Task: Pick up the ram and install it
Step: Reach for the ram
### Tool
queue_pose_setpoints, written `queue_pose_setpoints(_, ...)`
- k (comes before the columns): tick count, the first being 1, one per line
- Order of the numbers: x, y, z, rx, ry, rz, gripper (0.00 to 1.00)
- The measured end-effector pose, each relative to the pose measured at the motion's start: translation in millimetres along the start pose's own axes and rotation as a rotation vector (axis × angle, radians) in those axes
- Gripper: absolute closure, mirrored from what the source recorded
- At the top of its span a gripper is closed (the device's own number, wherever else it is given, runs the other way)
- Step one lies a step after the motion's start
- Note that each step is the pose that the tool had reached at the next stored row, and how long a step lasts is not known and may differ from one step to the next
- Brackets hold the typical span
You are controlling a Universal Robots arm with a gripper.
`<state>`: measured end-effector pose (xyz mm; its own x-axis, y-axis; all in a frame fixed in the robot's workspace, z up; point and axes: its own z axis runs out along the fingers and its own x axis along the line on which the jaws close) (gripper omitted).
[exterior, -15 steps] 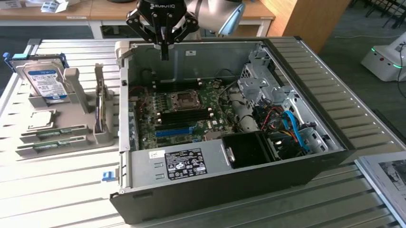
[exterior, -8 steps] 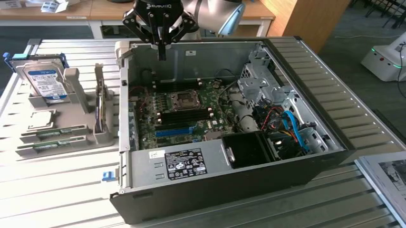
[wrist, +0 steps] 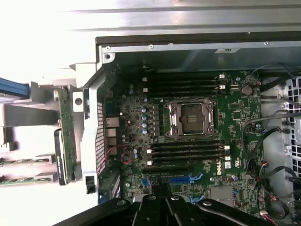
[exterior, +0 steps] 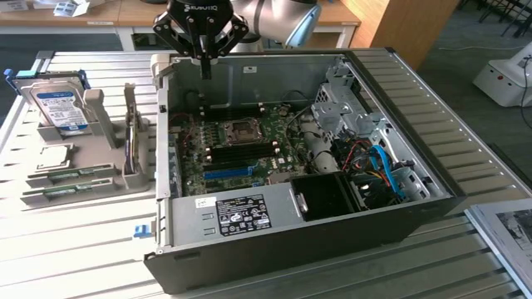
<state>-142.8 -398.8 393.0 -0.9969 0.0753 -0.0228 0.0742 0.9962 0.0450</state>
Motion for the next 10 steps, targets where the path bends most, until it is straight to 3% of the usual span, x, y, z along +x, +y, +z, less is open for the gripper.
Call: queue_pose_setpoints(10, 11.6, -0.9, -0.3, 0.0001, 0.0000, 0.000, 0.90)
